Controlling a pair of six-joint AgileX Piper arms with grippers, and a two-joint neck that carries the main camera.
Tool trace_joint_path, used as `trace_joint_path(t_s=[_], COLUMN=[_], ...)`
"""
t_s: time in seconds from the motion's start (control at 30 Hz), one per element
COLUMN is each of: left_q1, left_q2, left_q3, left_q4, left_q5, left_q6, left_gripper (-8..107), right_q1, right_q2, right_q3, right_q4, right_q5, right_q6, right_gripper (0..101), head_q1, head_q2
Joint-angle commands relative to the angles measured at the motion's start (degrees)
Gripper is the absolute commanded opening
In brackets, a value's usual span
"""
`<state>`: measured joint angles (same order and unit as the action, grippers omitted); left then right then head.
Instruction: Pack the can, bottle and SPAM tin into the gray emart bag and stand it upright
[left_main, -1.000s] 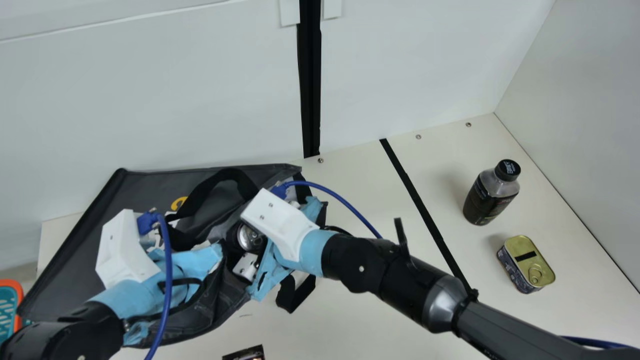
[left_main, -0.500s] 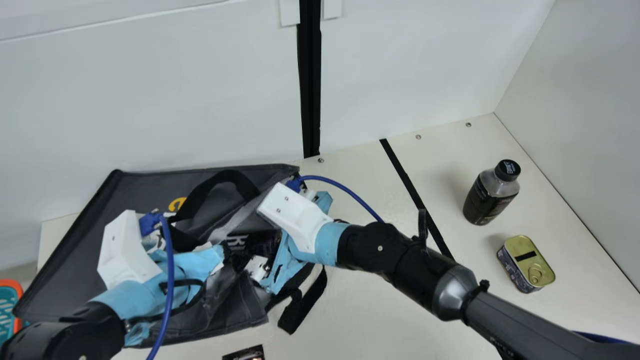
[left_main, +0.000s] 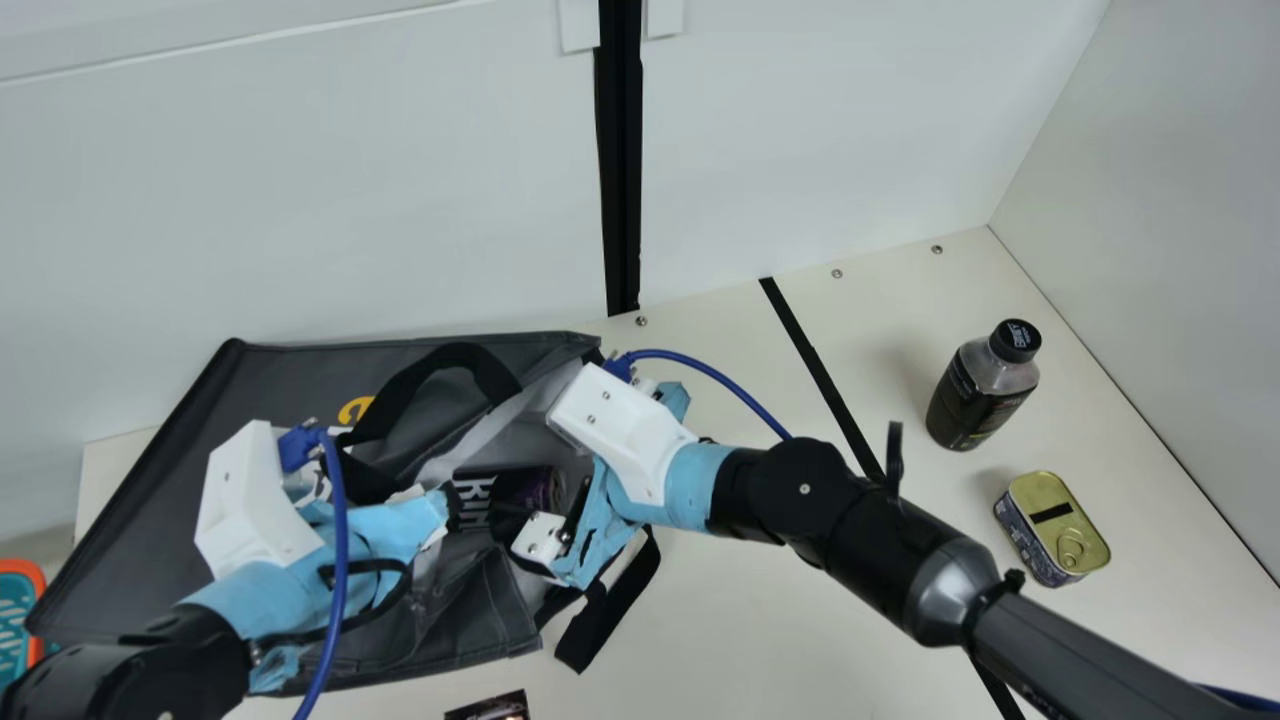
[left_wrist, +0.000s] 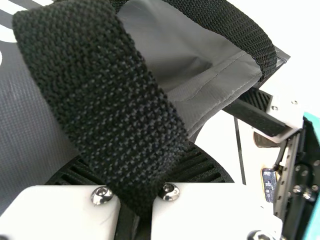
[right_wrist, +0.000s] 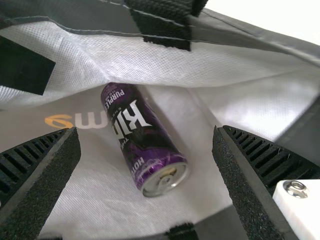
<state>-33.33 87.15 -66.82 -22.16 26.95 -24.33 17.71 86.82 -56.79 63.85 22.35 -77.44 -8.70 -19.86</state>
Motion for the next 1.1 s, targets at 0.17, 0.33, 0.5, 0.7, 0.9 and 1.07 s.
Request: trace_joint_path(t_s=[0.17,0.33,0.5,0.7,0.9,1.07], left_q1=[0.00,0.00,0.00,0.00,0.00,0.00], left_q2=[0.00,0.00,0.00,0.00,0.00,0.00], left_q3=[0.00,0.00,0.00,0.00,0.00,0.00], left_q4=[0.00,0.00,0.00,0.00,0.00,0.00], left_q5=[0.00,0.00,0.00,0.00,0.00,0.00], left_q6=[0.00,0.00,0.00,0.00,0.00,0.00], left_gripper=[-8,-8,-8,-8,-8,-8], right_q1=[-1.92,-3.40,-4.85,-6.49,-7.89,-8.97], right_q2=[-2.68,-4.78,-6.85,-9.16,-11.44,-13.33], right_q3=[0.73,1.06,1.35,1.48,1.43,1.23], right_q4=[-2.33,-4.50,-7.46,-12.48,-18.94,-24.15], right_q5=[1.92,3.19,4.12,4.98,5.57,6.18], right_q6=[2.16,4.16,7.05,12.18,18.45,23.61], right_gripper=[95,95,95,95,95,95], head_q1=[-1.30,-1.30,-1.30,-1.30,-1.30,-1.30], head_q2=[-0.14,-0.14,-0.14,-0.14,-0.14,-0.14])
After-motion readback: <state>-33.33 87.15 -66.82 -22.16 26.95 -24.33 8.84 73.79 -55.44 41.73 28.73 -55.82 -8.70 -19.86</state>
